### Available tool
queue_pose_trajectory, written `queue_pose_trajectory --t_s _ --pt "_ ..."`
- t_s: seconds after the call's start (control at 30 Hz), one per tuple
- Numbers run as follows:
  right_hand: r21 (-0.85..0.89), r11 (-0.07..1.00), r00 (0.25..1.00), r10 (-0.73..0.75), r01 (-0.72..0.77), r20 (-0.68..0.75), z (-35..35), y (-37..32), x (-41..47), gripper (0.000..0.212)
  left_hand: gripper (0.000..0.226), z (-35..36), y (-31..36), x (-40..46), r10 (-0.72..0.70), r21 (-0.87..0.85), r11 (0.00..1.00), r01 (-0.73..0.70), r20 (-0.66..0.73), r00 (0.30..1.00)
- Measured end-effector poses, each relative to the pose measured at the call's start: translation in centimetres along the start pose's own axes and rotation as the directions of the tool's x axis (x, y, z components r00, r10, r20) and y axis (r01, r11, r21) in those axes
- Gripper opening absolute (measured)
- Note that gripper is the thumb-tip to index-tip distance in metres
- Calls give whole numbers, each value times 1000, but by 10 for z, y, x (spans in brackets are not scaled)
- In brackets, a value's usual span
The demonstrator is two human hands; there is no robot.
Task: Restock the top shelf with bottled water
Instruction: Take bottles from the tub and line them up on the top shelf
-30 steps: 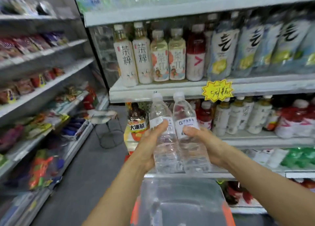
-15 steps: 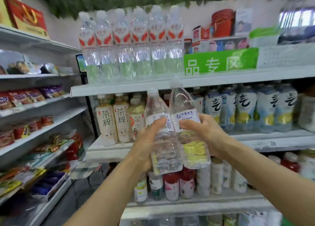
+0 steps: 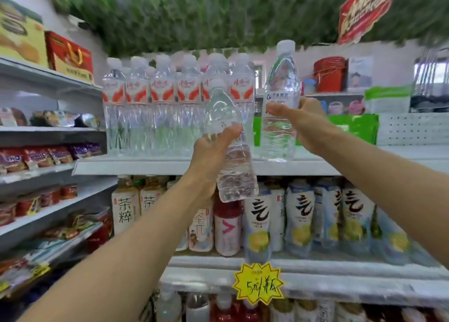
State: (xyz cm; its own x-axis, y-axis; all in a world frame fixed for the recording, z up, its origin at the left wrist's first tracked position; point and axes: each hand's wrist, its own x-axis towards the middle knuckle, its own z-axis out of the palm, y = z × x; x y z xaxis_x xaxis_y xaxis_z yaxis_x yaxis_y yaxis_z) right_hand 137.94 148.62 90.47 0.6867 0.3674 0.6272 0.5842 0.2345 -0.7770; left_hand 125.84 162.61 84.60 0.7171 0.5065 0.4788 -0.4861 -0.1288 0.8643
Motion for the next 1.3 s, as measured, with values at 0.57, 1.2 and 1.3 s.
queue_pose_trajectory --t_s 0.57,1.2,1.3 --pt "-272 962 993 49 -18 107 -2 62 47 80 102 10 -26 51 14 -28 999 -15 -29 999" --pt "-302 938 972 208 -168 106 1 90 89 59 44 9 -25 48 -5 66 998 5 6 1000" --pt "-315 931 967 229 -183 116 -1 94 93 72 46 10 -24 49 -12 56 998 11 19 1000"
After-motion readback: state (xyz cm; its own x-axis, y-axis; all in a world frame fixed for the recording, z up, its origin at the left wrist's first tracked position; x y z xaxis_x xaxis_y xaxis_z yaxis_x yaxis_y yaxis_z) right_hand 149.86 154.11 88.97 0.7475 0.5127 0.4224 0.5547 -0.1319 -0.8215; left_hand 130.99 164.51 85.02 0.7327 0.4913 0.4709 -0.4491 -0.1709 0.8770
